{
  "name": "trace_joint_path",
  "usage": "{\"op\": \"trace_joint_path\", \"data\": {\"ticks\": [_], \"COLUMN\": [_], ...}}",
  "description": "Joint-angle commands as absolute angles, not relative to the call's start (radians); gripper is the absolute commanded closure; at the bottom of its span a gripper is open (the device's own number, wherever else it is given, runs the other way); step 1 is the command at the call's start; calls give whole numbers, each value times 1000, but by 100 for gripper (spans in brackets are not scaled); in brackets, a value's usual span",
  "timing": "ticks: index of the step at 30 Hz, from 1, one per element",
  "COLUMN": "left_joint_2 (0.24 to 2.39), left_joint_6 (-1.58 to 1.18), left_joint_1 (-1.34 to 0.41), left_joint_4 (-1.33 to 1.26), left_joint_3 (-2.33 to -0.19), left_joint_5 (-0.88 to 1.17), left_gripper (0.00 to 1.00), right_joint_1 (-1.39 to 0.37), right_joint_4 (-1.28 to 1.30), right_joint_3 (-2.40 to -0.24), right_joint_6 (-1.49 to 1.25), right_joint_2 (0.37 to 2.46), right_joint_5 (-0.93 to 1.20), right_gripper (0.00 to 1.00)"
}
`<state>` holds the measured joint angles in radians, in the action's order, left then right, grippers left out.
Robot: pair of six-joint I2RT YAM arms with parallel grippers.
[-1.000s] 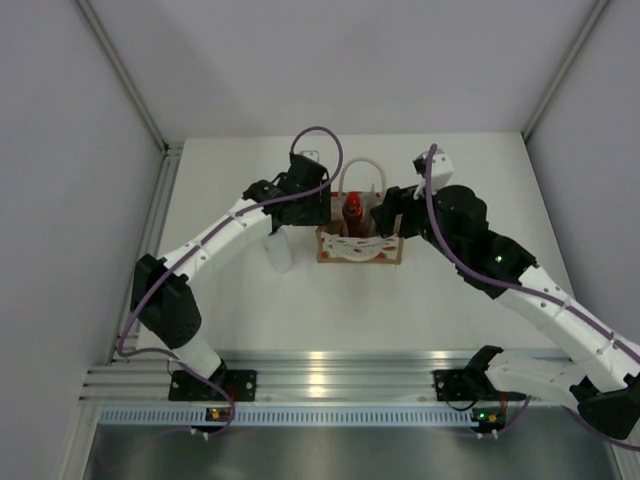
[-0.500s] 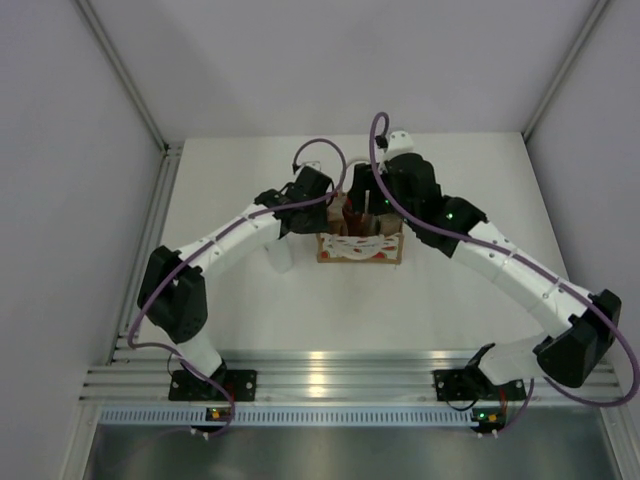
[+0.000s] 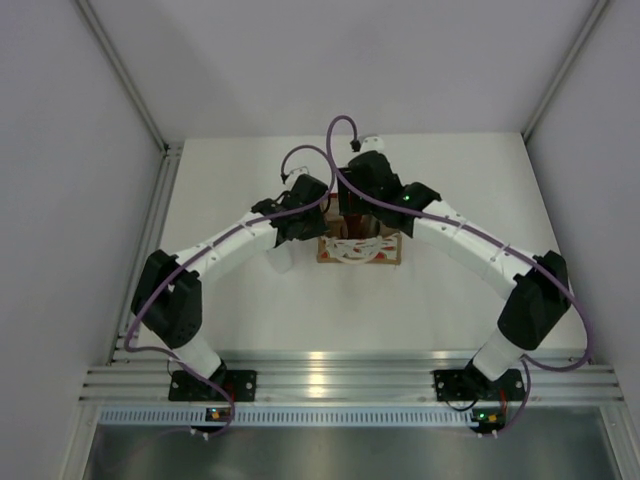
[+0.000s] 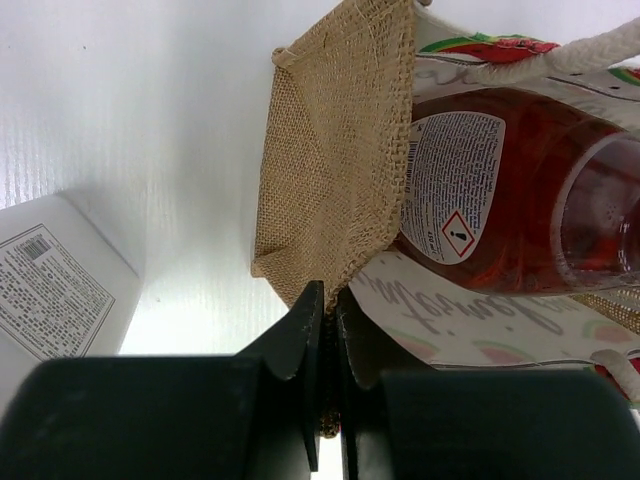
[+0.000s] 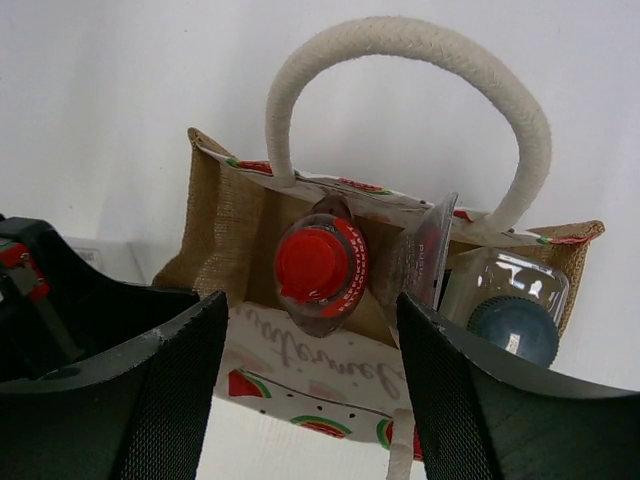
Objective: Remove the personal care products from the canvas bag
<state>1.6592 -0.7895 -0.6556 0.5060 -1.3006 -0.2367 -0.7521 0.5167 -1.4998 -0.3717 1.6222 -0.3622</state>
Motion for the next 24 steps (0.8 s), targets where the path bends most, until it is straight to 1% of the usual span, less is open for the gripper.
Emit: {"op": "trace_joint_path", "data": {"ticks": [1, 5, 10, 20, 23, 24], "left_joint_2": [1629, 1631, 1623, 1591, 1589, 1589], "left_joint_6": [-845, -847, -862, -868, -873, -874], "left_joint_1": [-652, -652, -652, -650, -650, -650], "left_joint_4": [489, 486, 485, 488, 485, 486], "left_joint_3": [-1272, -1276, -1275, -1258, -1256, -1256], "left_joint_5": [-267, -256, -255, -276, -275, -273], "left_gripper": [97, 100, 100, 100, 100, 100], "right_joint_1": [-761, -759, -761, -767, -765, -767], "right_joint_4": [535, 535, 535, 535, 535, 535], "right_joint_3": [-1549, -1572, -1601, -1612, -1618, -1623], "right_joint_6": [-393, -390, -397, -439, -445, -446], "right_joint_2": [1635, 1684, 1761, 1838, 1867, 1873], "right_joint_5": [-411, -407, -400, -459, -462, -462], "right_gripper": [34, 33, 33, 33, 34, 36]}}
